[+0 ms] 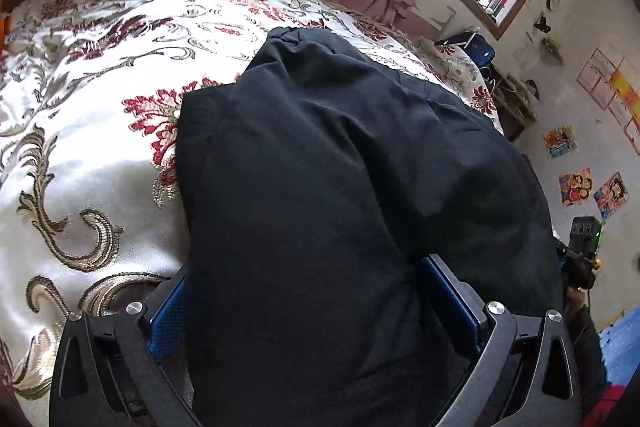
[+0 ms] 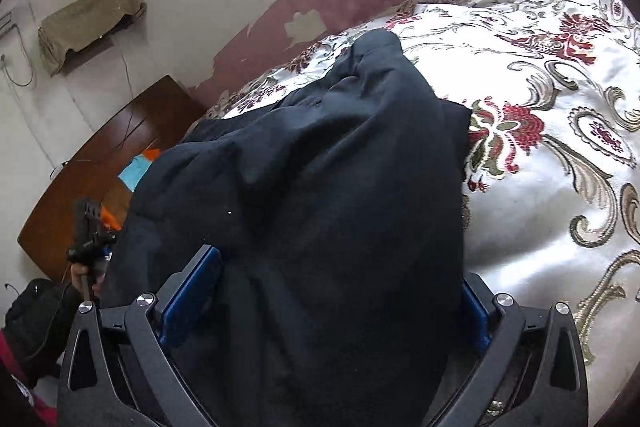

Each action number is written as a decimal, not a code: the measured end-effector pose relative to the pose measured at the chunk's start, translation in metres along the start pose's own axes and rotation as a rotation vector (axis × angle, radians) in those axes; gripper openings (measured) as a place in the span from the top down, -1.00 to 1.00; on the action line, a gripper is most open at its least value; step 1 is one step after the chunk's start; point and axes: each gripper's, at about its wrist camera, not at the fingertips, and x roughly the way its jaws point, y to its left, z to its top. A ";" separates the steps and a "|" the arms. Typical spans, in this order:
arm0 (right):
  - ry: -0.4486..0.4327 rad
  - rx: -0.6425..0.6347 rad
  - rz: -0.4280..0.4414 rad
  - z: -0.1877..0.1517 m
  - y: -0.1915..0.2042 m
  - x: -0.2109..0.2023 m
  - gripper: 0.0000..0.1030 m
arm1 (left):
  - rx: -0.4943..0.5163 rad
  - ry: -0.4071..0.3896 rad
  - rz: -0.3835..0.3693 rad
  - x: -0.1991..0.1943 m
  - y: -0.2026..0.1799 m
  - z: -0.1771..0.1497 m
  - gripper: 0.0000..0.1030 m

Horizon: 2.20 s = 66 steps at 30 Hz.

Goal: Fold large clothes

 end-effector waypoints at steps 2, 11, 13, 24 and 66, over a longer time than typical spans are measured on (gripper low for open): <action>-0.002 0.010 0.040 0.000 -0.002 0.001 -0.98 | -0.014 0.010 -0.014 0.001 0.002 0.002 -1.00; -0.016 0.019 0.004 -0.005 0.000 0.004 -0.42 | -0.012 0.020 0.013 0.005 -0.004 0.004 -1.00; -0.032 0.023 -0.007 -0.006 0.000 0.001 -0.22 | -0.010 0.009 0.015 0.005 -0.003 0.002 -1.00; -0.107 -0.442 -0.408 -0.017 0.090 0.003 0.25 | 0.019 -0.021 0.042 0.003 -0.007 -0.004 -1.00; -0.161 -0.294 -0.222 0.030 0.148 -0.073 0.75 | 0.072 -0.250 0.208 -0.137 -0.103 0.003 0.72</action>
